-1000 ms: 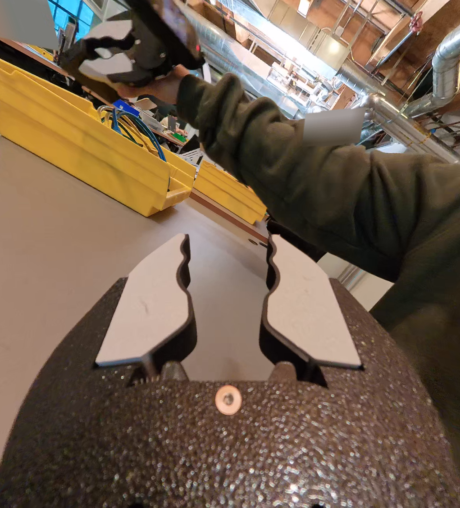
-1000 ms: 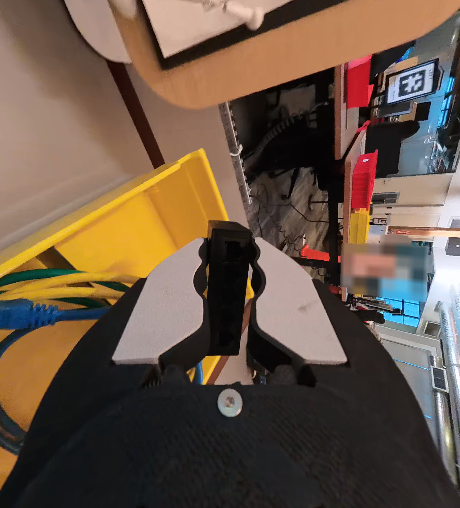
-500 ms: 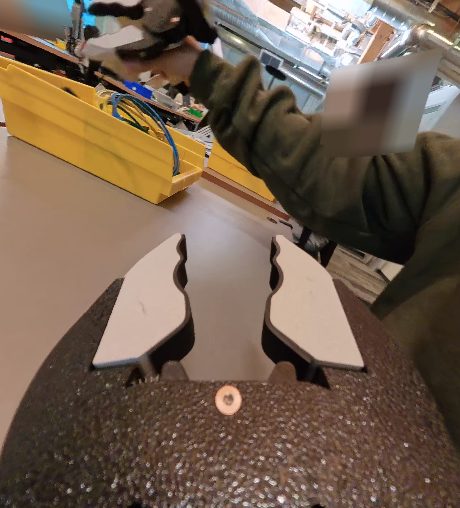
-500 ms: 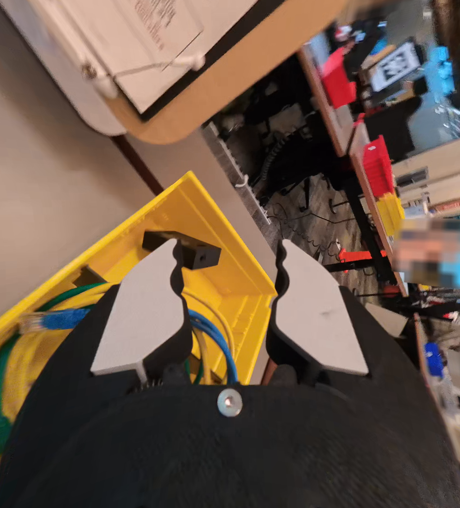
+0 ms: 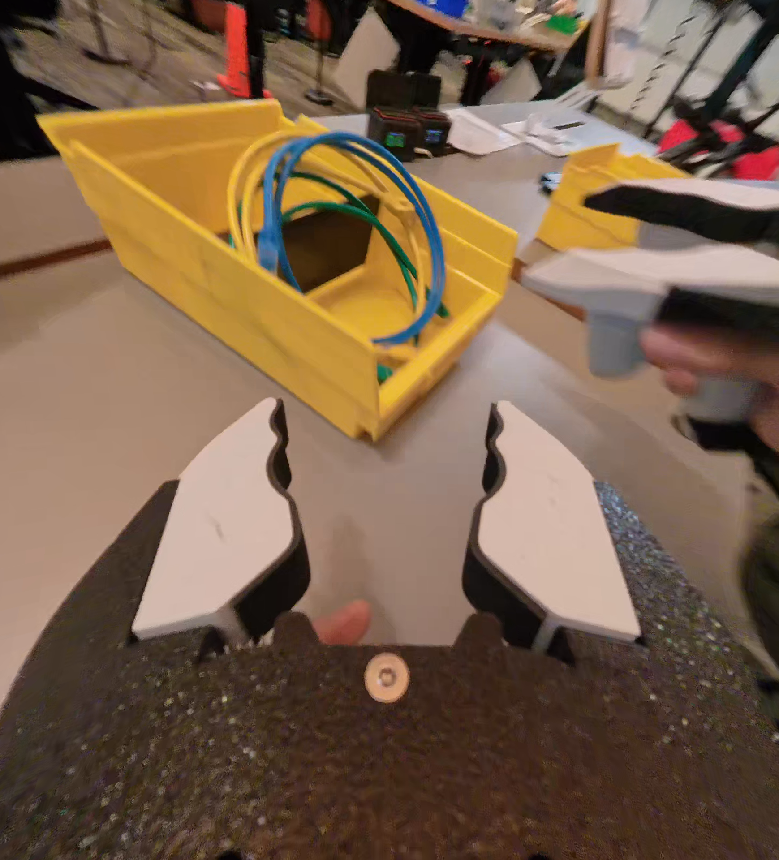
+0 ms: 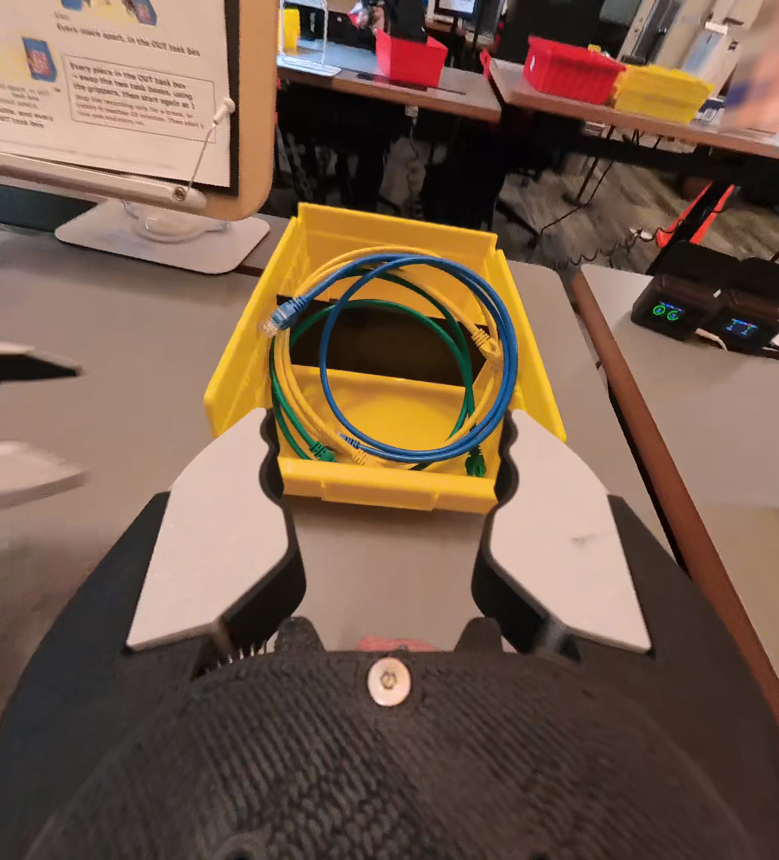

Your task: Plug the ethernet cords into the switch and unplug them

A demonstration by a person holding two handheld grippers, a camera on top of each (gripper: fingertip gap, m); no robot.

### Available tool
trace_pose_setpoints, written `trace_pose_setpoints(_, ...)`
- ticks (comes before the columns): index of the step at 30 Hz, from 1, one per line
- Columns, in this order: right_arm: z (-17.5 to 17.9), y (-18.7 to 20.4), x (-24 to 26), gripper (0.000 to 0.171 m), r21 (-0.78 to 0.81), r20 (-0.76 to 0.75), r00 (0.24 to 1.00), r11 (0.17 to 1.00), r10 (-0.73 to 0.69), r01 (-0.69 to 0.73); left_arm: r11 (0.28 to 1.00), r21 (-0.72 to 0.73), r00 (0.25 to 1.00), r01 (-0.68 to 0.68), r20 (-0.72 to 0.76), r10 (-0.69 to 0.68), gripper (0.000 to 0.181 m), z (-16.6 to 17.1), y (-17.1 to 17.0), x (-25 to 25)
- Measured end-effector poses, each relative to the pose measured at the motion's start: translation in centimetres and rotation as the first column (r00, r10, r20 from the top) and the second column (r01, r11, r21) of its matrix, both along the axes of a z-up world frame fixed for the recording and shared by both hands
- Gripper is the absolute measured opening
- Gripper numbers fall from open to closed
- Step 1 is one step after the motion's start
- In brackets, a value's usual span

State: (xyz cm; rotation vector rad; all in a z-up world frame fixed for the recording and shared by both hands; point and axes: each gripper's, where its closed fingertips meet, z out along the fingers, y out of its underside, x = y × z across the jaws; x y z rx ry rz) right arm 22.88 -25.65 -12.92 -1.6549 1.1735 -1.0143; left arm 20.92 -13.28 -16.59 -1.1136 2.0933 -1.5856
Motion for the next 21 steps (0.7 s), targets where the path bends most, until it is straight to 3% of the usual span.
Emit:
trace_pose_setpoints(3, 1.5, 0.9, -0.8, 0.088, 0.051, 0.076, 0.997, 0.998, 0.03, -0.033, 0.983, 0.134, 0.992, -0.124, 0.009, 0.124, 0.085, -1.1, -2.6, 4.0)
trace_pose_setpoints(7, 2.0, 2.5, -1.7, 0.088, 0.05, 0.068, 0.99, 0.99, 0.126, -0.13, 0.918, 0.293, 0.959, -0.268, -0.013, 0.284, 0.079, -4.5, -3.1, 7.9)
trace_pose_setpoints(8, 2.2, 2.5, -1.8, 0.086, 0.044, 0.08, 0.989, 0.991, 0.125, -0.128, 0.91, 0.308, 0.955, -0.277, -0.02, 0.297, 0.075, -5.1, -3.2, 8.4)
trace_pose_setpoints(11, 2.3, 2.8, -2.0, 0.084, 0.035, 0.083, 0.987, 0.989, 0.14, -0.143, 0.903, 0.315, 0.952, -0.292, 0.004, 0.306, 0.037, -5.4, -2.9, 9.5)
trace_pose_setpoints(16, 2.7, 2.9, -2.1, 0.082, -0.001, 0.095, 0.983, 0.988, 0.155, -0.156, 0.879, 0.309, 0.93, -0.364, 0.062, 0.363, 0.007, -5.0, 2.5, 9.9)
trace_pose_setpoints(21, 4.0, 2.9, -2.5, 0.077, 0.023, 0.142, 0.977, 0.987, 0.157, -0.162, 0.924, 0.309, 0.974, -0.226, 0.065, 0.216, 0.007, -5.0, 9.8, 3.2)
